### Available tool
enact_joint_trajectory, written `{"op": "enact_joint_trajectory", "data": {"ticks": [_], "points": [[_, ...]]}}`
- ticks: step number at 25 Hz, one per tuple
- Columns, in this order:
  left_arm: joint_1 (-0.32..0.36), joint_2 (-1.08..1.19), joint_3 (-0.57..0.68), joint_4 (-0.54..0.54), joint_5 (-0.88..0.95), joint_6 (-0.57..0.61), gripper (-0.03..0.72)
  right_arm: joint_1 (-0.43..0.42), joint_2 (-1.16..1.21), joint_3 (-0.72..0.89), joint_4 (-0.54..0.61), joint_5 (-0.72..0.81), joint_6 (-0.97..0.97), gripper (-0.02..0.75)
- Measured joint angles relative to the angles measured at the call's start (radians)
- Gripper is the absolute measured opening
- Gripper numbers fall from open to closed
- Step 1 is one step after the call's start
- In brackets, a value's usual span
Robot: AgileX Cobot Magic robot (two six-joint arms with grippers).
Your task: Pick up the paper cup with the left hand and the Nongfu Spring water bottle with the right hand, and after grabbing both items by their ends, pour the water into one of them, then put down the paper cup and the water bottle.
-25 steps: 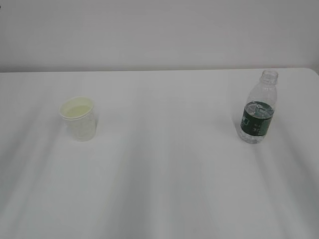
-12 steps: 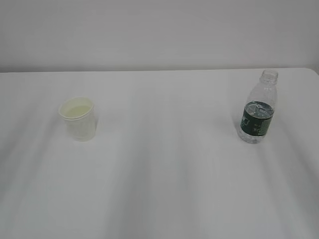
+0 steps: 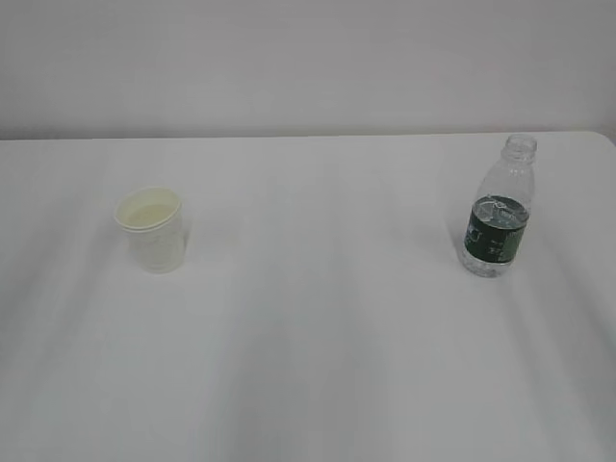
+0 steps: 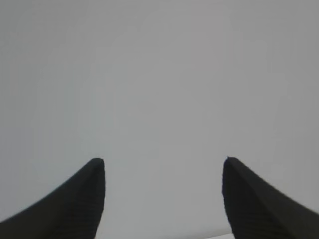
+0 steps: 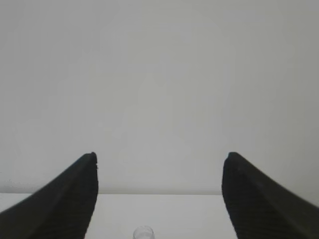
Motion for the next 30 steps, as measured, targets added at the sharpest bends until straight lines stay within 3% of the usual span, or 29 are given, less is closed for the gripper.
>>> {"op": "enact_joint_trajectory", "data": {"ticks": [17,30], "points": [[0.0,-0.231,-0.06,0.031,0.396,0.004,0.513,0.0,-0.205,-0.138,-0.024,0.341,-0.003,0.59],[0.0,-0.467,-0.063,0.031,0.726,0.004,0.495,0.0,-0.448,-0.145,-0.024,0.699,-0.003,0.59]]}}
